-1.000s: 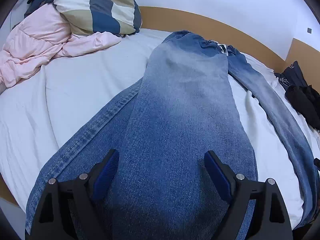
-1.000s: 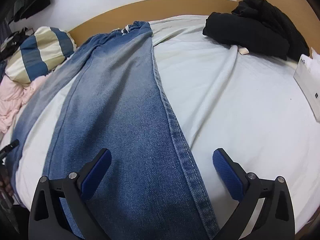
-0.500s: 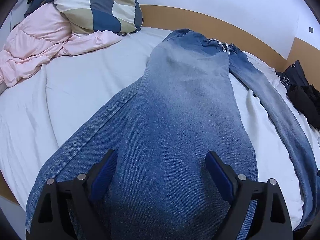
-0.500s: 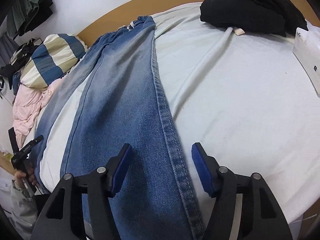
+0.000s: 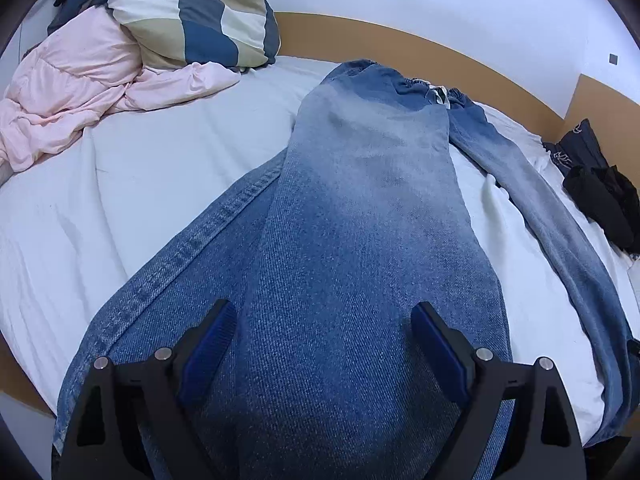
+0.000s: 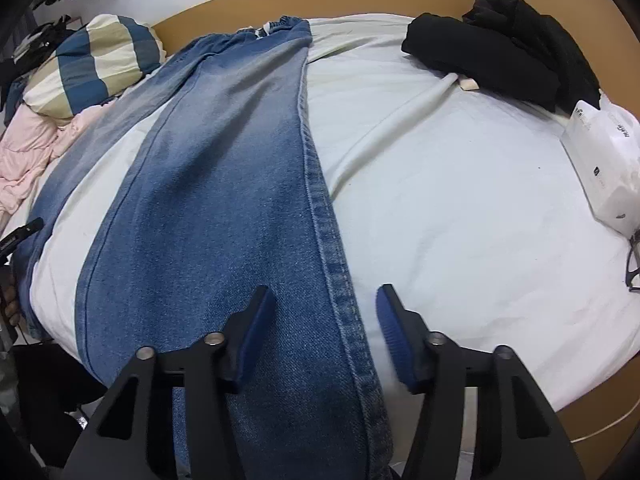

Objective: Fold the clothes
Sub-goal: 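Grasp the pant leg hem with the right gripper and lift it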

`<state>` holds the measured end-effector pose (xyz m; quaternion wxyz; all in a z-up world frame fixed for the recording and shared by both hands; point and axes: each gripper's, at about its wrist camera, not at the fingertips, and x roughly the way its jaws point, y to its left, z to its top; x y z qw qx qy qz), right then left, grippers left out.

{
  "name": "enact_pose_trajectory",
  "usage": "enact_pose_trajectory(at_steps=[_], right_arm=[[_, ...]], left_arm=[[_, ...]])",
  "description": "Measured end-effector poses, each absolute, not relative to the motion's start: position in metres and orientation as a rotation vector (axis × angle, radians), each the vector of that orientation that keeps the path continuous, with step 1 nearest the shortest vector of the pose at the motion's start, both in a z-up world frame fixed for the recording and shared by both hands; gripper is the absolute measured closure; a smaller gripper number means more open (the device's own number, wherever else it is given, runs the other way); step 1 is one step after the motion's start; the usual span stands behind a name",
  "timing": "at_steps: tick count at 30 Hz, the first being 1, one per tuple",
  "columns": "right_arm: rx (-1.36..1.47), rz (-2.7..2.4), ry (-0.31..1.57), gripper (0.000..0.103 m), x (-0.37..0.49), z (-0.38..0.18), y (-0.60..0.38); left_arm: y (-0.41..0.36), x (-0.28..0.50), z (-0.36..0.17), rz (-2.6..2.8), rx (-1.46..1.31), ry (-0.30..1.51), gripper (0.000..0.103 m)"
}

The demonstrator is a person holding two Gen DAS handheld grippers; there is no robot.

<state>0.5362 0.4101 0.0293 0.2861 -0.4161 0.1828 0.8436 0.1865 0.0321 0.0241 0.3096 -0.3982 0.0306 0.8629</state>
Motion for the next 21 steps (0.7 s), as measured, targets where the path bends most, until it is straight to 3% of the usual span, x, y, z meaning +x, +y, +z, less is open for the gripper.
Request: enact_pose_trajectory(at_steps=[1,3,9,15,21], right_arm=[[-1.110,2.251,0.492,0.087,0.536,0.031,0.411],[-1.093,2.262,0.516,0.092,0.537,0.034,0.411],[-0.932,2.364,0.531,0.094,0.546,0.077,0.399],[-0.824,2.512,0.381,0.094,0.520,0.140,0.358],[-0.860,2.607,0.304,0.094,0.475,0.145,0.321]], left_arm=[[0.030,0.186,0.024,2.273,-1.055,0.058,0.013],[0.027,0.185,0.025,2.262,-1.058,0.032,0.013],[0.025,0.186,0.026,2.256,-1.057,0.024,0.013],[0.022,0.184,0.027,2.249,-1.067,-0.022,0.013],[0.018,0.194,0.038,2.186,-1.034,-0.141,0.013]])
